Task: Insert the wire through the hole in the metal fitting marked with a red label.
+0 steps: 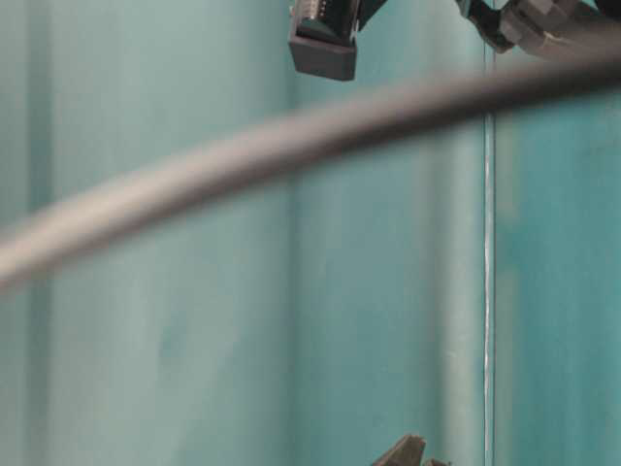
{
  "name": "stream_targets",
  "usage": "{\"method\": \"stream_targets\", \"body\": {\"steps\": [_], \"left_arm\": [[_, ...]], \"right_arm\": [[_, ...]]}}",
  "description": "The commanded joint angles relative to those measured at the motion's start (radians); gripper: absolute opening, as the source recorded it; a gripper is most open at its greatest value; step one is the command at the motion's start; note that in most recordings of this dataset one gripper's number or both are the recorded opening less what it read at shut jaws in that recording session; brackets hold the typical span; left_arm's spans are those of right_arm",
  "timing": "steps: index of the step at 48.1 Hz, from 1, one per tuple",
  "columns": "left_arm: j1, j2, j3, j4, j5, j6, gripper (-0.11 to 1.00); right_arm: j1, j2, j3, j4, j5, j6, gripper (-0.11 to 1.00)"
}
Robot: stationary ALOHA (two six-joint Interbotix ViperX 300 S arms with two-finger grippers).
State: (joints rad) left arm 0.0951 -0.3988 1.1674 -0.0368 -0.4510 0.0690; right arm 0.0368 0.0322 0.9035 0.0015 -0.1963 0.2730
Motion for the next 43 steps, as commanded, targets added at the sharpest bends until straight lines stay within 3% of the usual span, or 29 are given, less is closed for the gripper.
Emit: {"method": "stream_targets", "body": {"steps": [1,32,43], "left_arm": [[0.002,-0.005,-0.017,0.000,-0.008,0.002,0.53],[0.017,-0.005,-0.020,0.002,-0.015,0.002,0.53],[0.021,-0.005,-0.021,0.000,-0.018,0.000,0.53]], "right_arm": [[-0.005,-0.011,-0.015,-0.006,0.002,-0.002,0.00],[-0.015,-0.044,-0.011,-0.018,0.014,-0.008,0.00],[-0.020,-0.101,-0.012,-0.052,0.057,-0.008,0.00]]}}
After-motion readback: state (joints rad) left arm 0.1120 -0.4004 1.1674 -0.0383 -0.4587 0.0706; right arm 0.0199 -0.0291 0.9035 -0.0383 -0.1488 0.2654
